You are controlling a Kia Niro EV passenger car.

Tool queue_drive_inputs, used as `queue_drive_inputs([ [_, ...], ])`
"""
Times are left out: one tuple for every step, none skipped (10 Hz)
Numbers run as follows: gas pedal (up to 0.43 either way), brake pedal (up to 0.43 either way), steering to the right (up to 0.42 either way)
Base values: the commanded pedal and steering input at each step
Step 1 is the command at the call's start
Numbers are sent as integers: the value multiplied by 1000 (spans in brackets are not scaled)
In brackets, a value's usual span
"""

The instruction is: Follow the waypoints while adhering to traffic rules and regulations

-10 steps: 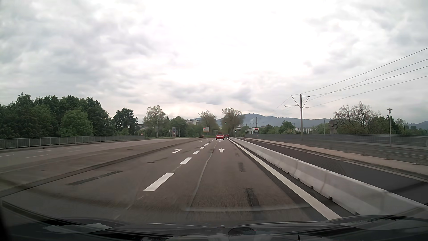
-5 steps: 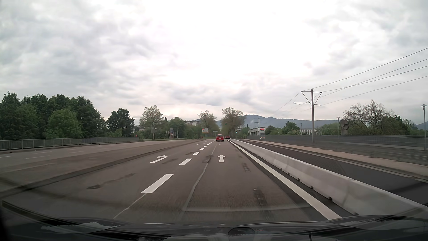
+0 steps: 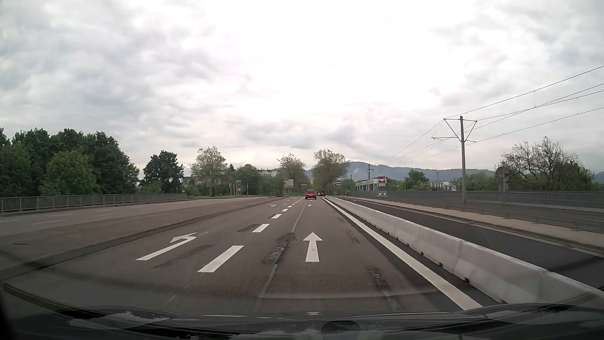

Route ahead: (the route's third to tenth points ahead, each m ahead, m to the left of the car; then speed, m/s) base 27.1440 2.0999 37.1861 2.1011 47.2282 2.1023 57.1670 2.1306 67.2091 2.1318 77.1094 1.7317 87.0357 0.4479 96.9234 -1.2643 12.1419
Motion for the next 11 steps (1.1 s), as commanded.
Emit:
queue_drive_inputs([
  [79, 0, 0],
  [79, 0, 0],
  [79, 0, 0],
  [79, 0, 0],
  [79, 0, 0],
  [79, 0, 0],
  [79, 0, 0],
  [79, 0, 0],
  [79, 0, 0],
  [79, 0, 0],
  [79, 0, 0],
])
